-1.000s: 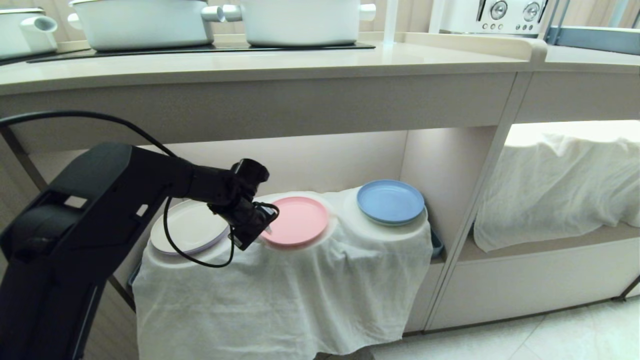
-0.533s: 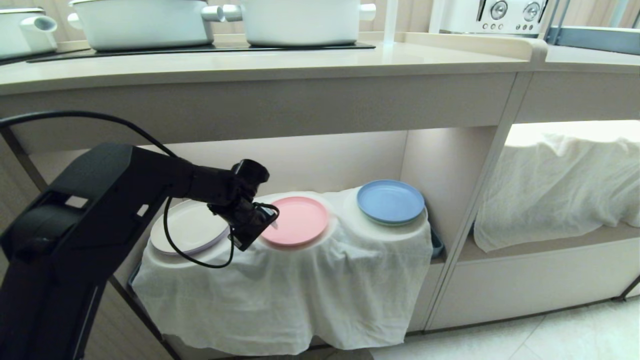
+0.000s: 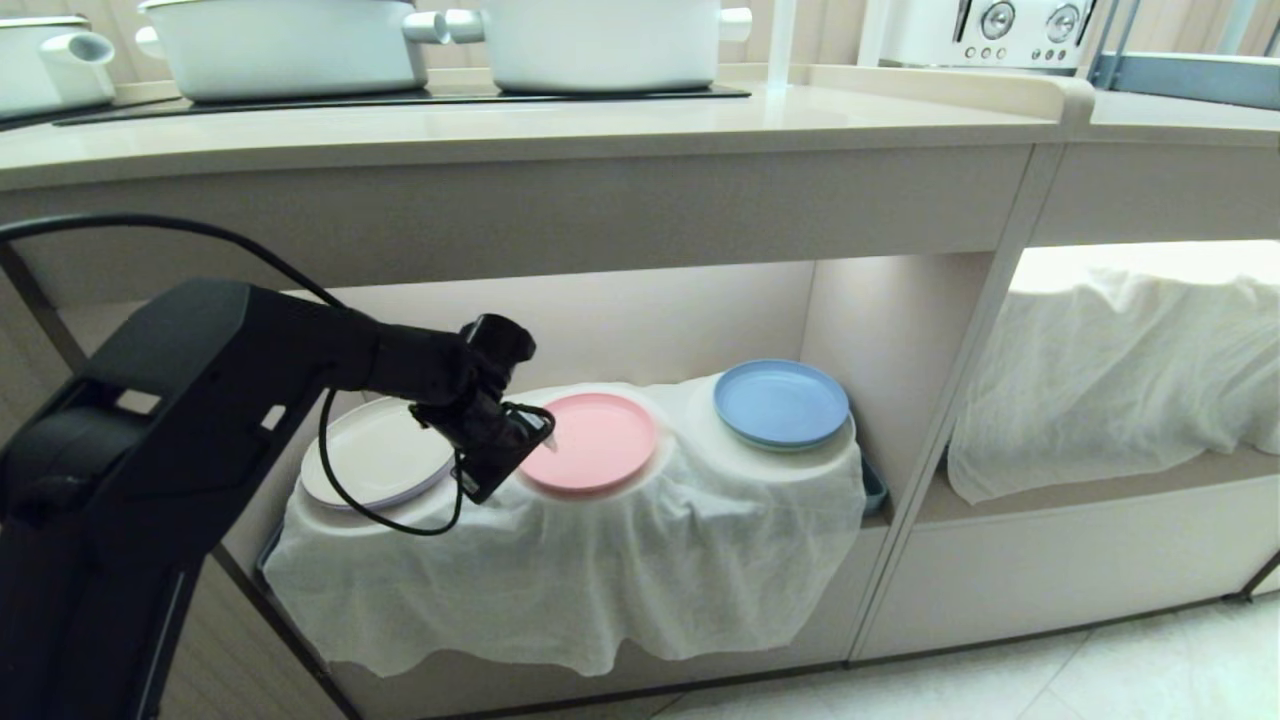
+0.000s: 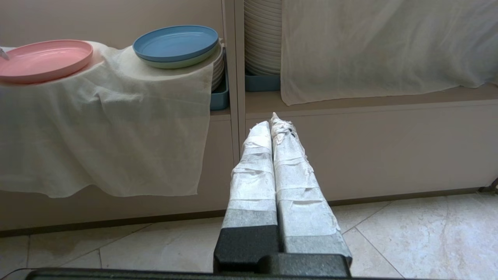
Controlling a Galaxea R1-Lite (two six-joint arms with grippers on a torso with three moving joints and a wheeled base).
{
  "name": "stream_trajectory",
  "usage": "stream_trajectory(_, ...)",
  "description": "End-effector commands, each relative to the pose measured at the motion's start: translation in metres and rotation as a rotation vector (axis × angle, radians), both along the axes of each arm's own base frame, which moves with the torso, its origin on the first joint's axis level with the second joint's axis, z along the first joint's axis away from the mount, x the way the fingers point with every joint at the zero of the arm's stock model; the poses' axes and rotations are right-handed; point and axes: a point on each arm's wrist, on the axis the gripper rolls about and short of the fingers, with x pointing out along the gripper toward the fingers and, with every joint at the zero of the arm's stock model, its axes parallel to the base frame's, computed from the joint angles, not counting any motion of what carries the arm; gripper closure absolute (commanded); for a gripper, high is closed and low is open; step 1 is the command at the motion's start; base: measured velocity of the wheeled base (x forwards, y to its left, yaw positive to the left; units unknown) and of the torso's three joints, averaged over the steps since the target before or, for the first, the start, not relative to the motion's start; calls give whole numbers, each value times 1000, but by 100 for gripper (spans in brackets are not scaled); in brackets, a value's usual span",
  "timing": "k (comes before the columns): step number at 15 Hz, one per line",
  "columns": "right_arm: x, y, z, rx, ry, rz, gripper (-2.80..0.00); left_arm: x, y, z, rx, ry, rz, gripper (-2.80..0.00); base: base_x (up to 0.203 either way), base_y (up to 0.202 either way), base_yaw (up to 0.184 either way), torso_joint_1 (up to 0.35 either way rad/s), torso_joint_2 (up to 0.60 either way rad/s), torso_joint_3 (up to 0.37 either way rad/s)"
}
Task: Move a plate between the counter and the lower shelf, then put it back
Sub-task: Put the plate in the cupboard, then pick up the plate in the cupboard
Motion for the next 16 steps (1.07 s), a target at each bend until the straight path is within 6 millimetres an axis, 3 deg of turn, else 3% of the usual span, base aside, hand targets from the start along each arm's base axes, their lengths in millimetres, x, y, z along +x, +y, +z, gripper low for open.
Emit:
stream_trajectory(1,0,0,0,0,-1,0,0,-4,2,3,4,27,7,-280,0,0,0,0,0,0)
stream_trajectory(11,0,0,0,0,0,0,0,-22,19,16,20,165,79,-280,0,0,0,0,0,0)
stream_trajectory(16,0,0,0,0,-1,0,0,-48,24,14,38,236,83,-280,0,0,0,0,0,0)
